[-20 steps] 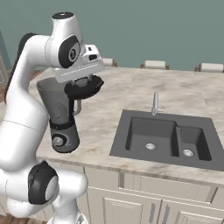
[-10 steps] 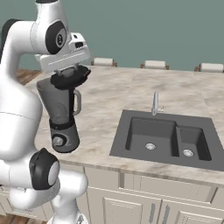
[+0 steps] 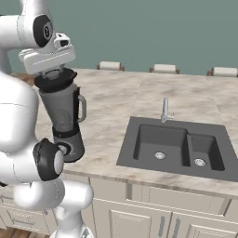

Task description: Open the blender lid, put the banana in the blender, close the lid, and start the blender.

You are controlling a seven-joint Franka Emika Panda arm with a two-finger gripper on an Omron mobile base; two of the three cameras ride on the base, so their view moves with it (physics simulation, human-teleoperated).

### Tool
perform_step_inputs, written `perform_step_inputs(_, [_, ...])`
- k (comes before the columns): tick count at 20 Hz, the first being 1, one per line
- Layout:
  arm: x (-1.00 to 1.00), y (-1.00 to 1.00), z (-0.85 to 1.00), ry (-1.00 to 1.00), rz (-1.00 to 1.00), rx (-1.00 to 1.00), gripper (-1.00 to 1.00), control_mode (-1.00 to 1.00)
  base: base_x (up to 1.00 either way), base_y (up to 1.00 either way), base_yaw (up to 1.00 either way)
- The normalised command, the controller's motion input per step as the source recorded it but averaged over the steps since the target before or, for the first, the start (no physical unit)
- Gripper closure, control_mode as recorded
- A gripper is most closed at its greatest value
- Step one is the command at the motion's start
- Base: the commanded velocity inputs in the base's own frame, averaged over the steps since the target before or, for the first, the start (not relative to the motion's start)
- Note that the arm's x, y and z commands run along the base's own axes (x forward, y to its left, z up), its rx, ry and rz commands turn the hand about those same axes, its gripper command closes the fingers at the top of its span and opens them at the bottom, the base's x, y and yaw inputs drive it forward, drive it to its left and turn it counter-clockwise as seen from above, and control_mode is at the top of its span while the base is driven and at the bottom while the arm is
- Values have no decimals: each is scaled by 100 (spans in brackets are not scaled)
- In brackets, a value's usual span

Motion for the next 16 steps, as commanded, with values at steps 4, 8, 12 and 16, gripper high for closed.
perform_step_inputs(4, [17, 58, -37, 8, 12, 0, 100, -100, 0, 0, 0])
perform_step_inputs(8, [17, 6, -51, 0, 5, 2, 100, -100, 0, 0, 0])
perform_step_inputs(12, [19, 0, -43, 0, 3, 2, 100, -100, 0, 0, 0])
perform_step_inputs(16, [44, 0, -14, 0, 4, 5, 100, -100, 0, 0, 0])
